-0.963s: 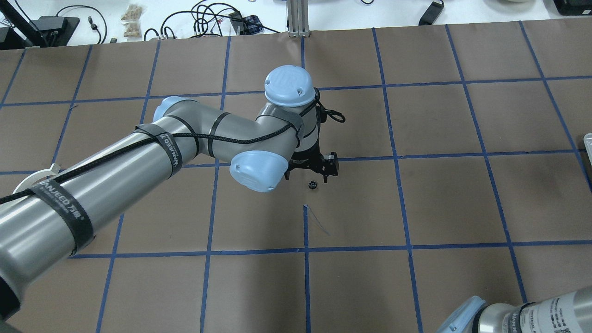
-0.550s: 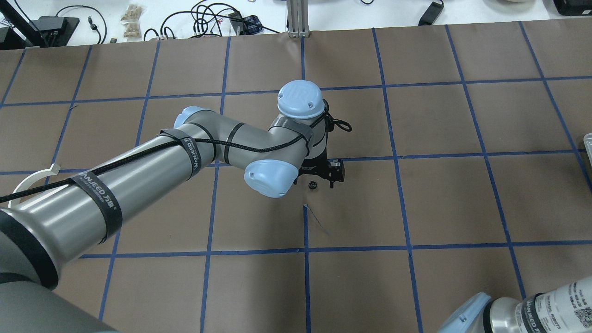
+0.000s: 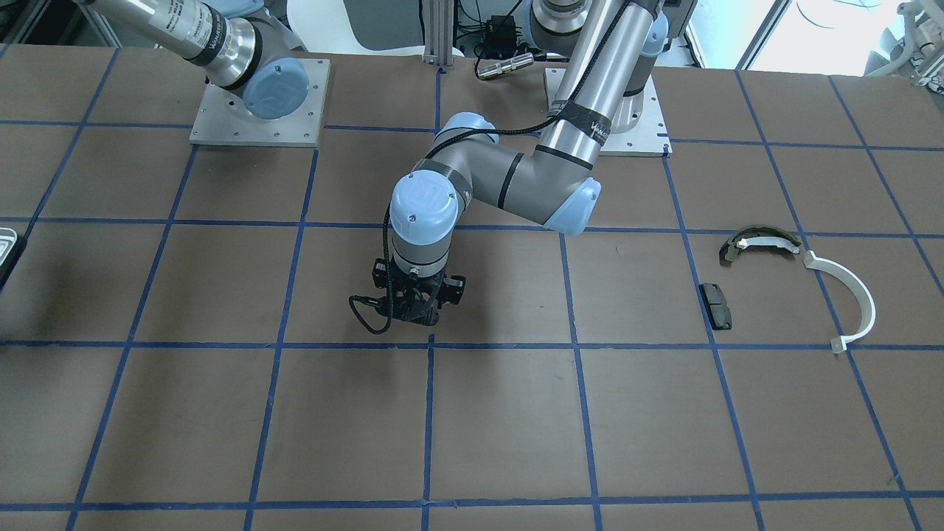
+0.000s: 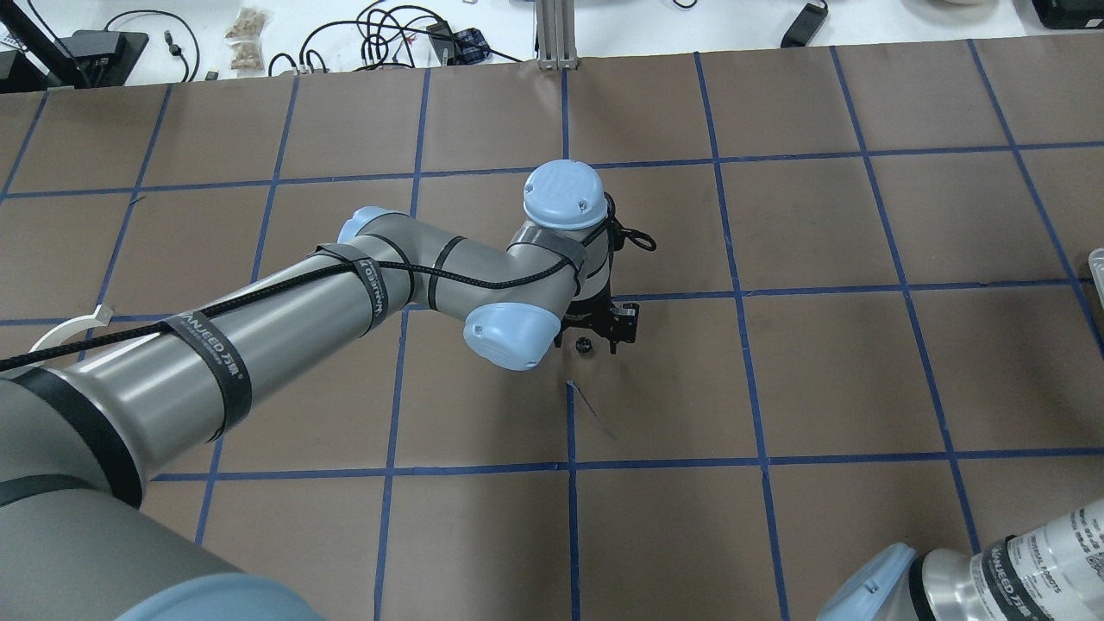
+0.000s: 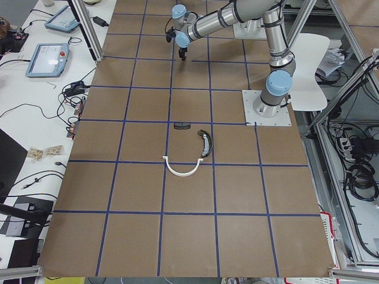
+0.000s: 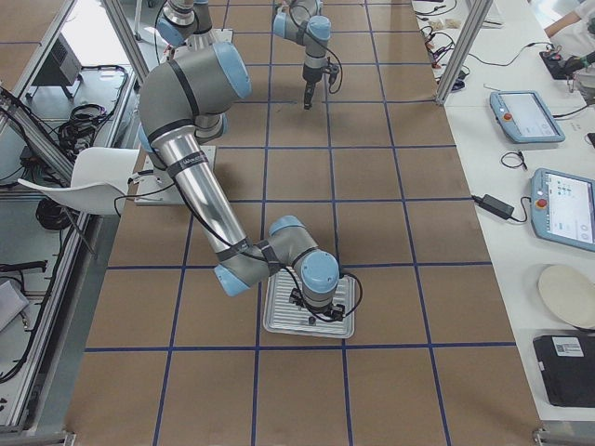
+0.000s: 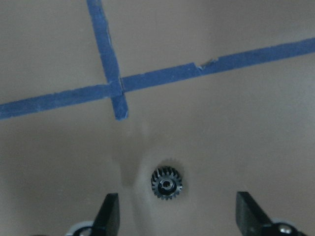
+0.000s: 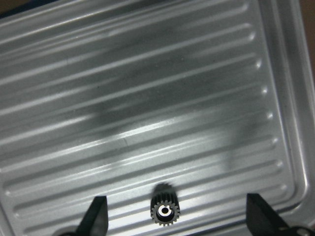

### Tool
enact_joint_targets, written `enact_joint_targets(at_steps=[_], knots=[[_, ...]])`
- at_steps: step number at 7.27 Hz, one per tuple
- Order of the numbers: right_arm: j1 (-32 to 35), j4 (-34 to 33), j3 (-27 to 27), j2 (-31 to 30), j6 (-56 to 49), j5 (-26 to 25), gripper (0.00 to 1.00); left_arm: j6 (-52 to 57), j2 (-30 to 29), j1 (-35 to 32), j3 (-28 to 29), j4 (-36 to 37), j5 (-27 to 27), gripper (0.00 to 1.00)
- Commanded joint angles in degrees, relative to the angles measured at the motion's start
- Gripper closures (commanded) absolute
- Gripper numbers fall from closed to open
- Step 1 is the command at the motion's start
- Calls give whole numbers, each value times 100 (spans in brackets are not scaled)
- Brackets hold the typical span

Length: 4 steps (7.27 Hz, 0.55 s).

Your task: Place bearing gear from tray to pile

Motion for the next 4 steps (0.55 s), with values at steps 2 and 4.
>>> enact_joint_targets(at_steps=[2,4], knots=[[7,-31,-38,110,-329,49,7,34,-94,-8,1,9,9,77],[7,-57,-38,207,-269,58,11,51,-85,0,88,9,9,100]])
